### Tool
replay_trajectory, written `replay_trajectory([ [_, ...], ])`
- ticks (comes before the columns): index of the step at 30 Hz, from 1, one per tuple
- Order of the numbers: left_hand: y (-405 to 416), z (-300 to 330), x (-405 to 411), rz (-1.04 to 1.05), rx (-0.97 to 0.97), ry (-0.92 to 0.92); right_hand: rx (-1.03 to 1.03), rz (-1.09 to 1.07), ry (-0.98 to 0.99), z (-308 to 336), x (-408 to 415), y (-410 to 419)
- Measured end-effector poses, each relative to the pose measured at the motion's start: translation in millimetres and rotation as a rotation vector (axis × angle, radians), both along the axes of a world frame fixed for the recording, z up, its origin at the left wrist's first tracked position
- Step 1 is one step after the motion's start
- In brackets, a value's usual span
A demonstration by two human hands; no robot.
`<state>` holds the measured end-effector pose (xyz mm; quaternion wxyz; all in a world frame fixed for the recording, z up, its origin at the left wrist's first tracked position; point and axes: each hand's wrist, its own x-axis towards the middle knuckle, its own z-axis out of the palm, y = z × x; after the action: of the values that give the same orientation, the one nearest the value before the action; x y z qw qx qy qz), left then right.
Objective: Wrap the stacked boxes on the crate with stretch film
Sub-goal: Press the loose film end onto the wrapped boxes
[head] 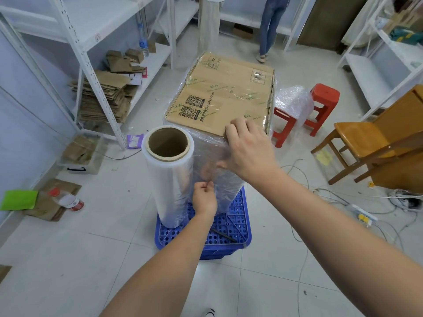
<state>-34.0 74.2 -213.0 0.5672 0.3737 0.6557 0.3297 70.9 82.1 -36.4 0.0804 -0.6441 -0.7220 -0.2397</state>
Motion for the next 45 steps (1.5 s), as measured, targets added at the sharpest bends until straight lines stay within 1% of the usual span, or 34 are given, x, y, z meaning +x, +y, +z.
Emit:
replay_trajectory([
  [6,-6,5,1,-0.023,-0.069,-0.032,0.028,0.018,0.012,0,0,5],
  [10,-22,18,-10,-0.106,-0.124,-0.02,0.066,0.034,0.062,1,1,1],
  [13,-36,29,-25,-0.218,-0.085,0.039,0.072,0.034,0.101,4,-1,1],
  [16,-44,48,-40,-0.412,0.031,0.148,0.048,0.05,0.141,5,1,-2],
  [20,-45,92,-59,-0.748,0.359,0.442,-0.05,0.136,0.165,10,12,-7],
  [22,-44,119,-68,-0.881,0.507,0.534,-0.11,0.13,0.121,13,16,-15],
  [24,-42,148,-73,-0.995,0.649,0.596,-0.133,0.072,0.106,13,16,-25],
  [28,-36,209,-79,-1.161,0.972,0.679,-0.07,0.009,0.17,7,14,-43],
  [31,-15,249,-80,-1.185,1.135,0.73,-0.071,-0.035,0.195,0,14,-47],
  [34,24,271,-78,-1.185,1.181,0.788,-0.076,-0.071,0.25,-7,11,-47],
  [36,55,278,-72,-1.219,1.175,0.878,-0.035,-0.071,0.295,-10,10,-44],
  [38,81,279,-62,-1.317,1.16,0.961,0.052,-0.067,0.351,-13,8,-41],
  [41,109,272,-43,-1.518,1.162,1.043,0.157,-0.088,0.435,-16,2,-36],
  [45,136,250,-18,-1.711,1.251,1.045,0.205,-0.188,0.512,-22,-11,-35],
])
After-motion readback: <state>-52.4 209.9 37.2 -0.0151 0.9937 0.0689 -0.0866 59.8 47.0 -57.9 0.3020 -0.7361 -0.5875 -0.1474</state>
